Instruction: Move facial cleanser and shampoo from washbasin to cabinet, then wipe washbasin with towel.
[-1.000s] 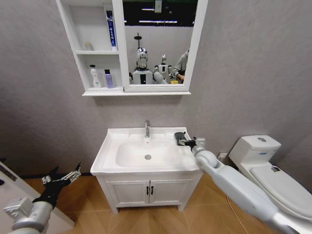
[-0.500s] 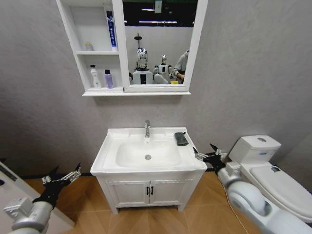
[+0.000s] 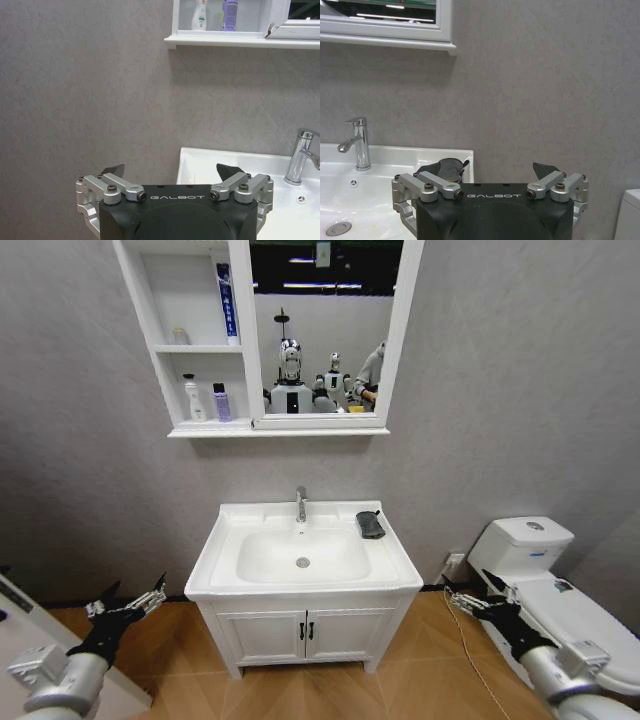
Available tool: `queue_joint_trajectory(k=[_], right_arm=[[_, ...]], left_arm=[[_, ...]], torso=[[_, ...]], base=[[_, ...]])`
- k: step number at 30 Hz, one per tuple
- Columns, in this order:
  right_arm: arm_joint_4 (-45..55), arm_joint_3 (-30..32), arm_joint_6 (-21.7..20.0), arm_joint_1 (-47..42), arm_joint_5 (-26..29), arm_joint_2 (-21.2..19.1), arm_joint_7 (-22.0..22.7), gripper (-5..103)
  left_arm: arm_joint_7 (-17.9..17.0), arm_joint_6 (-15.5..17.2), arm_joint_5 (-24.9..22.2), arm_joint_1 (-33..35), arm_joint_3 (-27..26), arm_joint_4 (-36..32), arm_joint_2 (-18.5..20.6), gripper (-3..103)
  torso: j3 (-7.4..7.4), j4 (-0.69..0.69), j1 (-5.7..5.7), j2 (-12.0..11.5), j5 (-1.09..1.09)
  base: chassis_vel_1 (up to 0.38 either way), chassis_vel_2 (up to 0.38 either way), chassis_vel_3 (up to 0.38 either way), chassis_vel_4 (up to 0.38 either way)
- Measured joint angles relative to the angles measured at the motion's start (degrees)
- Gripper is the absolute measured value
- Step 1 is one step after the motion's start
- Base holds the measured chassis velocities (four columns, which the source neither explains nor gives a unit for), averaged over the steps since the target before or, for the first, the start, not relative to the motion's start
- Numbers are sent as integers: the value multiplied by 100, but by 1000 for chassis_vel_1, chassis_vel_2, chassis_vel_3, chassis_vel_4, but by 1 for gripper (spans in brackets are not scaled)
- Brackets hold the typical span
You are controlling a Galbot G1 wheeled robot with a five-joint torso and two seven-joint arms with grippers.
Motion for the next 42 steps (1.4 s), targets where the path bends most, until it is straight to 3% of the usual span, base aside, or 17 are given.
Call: queue_joint_trajectory(k=[5, 23, 36, 42], right_arm=[[463, -30, -246, 26, 42, 339, 331, 100], [479, -43, -264, 78, 20, 287, 342, 100], [465, -57, -267, 87, 20, 280, 347, 100], [463, -59, -267, 88, 20, 279, 348, 100]], left_arm=[[0, 0, 0, 0, 0, 0, 0, 100], [0, 0, 0, 0, 0, 0, 0, 100], [0, 0, 0, 0, 0, 0, 0, 100], [0, 0, 0, 0, 0, 0, 0, 100]], torso=[[0, 0, 0, 0, -1], [-4, -1, -4, -12, 3], [-124, -2, -108, -235, 3], [-62, -2, -78, -129, 3]], base=[[0, 0, 0, 0], [0, 0, 0, 0], [0, 0, 0, 0], [0, 0, 0, 0]])
